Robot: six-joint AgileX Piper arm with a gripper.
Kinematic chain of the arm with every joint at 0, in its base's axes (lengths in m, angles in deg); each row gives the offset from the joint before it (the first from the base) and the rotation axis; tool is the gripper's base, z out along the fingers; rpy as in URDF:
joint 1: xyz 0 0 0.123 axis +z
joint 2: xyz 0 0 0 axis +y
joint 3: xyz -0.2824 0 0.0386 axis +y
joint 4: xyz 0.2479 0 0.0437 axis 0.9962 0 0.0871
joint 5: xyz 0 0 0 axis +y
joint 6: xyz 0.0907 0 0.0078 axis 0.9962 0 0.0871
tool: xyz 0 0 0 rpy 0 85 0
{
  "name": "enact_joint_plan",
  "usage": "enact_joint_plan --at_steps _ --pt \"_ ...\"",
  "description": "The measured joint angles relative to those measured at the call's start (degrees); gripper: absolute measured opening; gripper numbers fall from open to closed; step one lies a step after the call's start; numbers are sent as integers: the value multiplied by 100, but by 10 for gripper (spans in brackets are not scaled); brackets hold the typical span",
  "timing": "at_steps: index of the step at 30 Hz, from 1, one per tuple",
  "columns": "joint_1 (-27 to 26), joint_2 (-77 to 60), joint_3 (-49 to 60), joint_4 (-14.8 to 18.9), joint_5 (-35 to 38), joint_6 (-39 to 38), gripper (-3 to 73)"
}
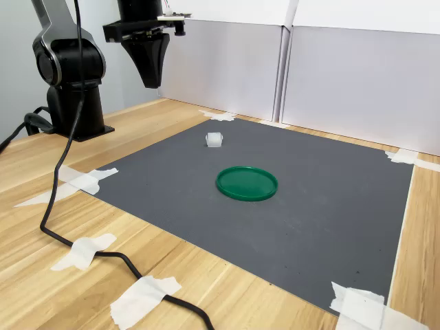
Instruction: Grasp a white terminal and put it on the green lid.
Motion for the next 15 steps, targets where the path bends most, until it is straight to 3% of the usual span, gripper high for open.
enact_joint_plan --at_steps 9,12,15 --pt "0 476 -19 103 -520 -114 579" --pt "60 601 -19 80 -549 -57 677" --pt "364 683 -57 -1 -559 118 709"
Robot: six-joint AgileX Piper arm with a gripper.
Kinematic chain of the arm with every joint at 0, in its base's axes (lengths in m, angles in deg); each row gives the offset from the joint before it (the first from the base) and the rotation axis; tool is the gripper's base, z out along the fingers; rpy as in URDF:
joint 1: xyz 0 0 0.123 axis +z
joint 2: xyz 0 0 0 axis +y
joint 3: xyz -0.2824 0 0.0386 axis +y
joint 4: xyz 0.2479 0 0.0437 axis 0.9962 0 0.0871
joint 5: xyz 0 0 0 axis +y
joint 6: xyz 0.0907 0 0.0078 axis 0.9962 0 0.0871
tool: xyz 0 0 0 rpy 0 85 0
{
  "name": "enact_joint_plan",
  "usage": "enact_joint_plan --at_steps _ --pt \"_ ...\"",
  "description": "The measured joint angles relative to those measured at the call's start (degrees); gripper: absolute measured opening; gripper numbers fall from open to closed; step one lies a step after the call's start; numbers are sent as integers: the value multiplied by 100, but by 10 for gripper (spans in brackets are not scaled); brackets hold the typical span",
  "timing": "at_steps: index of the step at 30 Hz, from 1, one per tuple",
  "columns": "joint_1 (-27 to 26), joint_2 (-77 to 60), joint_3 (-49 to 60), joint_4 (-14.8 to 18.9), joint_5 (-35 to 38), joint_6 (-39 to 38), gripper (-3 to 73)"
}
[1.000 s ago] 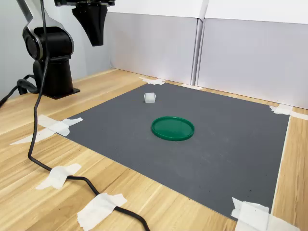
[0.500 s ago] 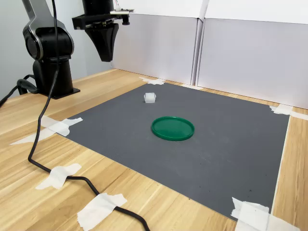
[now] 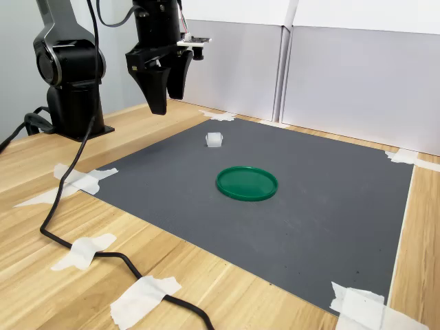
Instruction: Grasp a white terminal and put it on the green lid.
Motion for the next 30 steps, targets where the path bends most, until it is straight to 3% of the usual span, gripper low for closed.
enact_joint_plan --at_steps 7,15,30 --pt "971 168 -255 -30 -91 1079 715" --pt "1733 596 -272 -47 -569 1522 715" --pt "1869 1499 -294 -224 -1042 1561 715"
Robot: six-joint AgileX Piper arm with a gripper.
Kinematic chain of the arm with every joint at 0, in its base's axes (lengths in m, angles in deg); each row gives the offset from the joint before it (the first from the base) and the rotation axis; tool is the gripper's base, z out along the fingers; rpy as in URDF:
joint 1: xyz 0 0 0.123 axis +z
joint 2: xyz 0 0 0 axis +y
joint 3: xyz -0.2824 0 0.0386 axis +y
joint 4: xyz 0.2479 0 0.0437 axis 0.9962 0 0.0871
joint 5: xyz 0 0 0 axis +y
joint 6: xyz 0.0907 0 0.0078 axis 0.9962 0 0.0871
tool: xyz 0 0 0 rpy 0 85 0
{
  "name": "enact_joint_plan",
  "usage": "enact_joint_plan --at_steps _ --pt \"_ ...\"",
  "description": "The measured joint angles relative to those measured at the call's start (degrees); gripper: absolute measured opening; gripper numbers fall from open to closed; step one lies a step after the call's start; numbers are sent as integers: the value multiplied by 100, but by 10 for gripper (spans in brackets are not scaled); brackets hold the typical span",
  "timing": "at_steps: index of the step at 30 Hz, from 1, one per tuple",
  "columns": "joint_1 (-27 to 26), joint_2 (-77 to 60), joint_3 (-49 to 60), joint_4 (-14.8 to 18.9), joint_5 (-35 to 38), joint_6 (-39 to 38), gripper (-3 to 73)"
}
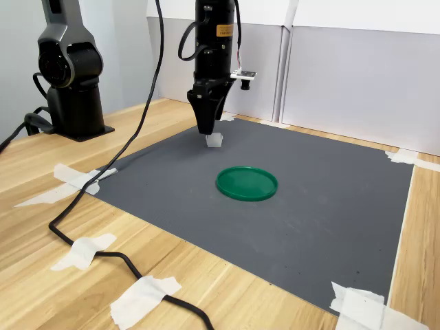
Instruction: Grasp a white terminal and put it on the green lid.
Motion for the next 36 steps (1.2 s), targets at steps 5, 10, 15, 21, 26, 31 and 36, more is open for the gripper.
enact_joint_plan --at_steps 5,10,15,21,26,31,36 --pt "0 168 0 -7 -105 36 715" --pt "0 349 0 2 -236 221 715" --pt "0 442 -6 85 -292 529 713" --pt "0 500 -11 198 -417 557 708" --pt "0 506 -11 199 -527 561 692" --pt "0 506 -11 199 -540 561 673" --pt "0 584 -11 199 -497 556 671"
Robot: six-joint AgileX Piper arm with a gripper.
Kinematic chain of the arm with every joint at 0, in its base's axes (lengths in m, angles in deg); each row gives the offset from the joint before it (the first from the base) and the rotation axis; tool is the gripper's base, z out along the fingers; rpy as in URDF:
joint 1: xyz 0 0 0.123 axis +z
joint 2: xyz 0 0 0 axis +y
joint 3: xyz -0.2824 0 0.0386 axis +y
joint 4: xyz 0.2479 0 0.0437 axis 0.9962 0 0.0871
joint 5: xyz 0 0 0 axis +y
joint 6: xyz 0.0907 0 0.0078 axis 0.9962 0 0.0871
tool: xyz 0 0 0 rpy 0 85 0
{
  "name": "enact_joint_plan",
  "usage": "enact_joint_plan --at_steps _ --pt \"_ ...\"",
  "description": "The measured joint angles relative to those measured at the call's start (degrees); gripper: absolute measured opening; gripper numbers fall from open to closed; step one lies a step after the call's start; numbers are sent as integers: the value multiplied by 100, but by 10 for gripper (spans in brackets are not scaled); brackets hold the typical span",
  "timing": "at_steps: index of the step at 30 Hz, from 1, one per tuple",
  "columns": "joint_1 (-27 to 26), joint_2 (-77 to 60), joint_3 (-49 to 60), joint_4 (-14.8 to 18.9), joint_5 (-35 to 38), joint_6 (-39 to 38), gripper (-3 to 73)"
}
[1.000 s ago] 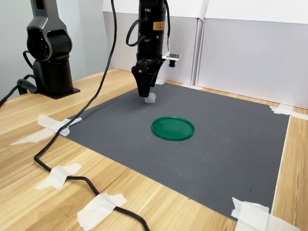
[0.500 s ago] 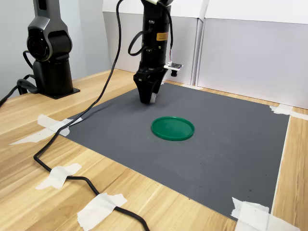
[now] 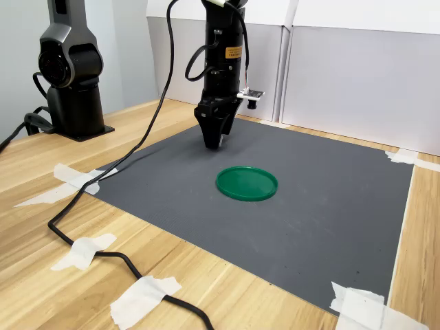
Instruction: Grasp a white terminal and put it on the green lid.
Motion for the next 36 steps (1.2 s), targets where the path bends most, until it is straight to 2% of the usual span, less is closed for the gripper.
enact_joint_plan --at_steps 8,14,19,28,32,36 --pt "2 48 0 -17 21 -5 670" --pt "2 111 -6 -1 34 -77 619" --pt "2 124 -17 -65 64 -107 484" --pt "2 130 -17 -18 70 -117 114" --pt "-22 125 -217 -12 274 -234 92" --pt "-311 90 -790 59 654 -457 92"
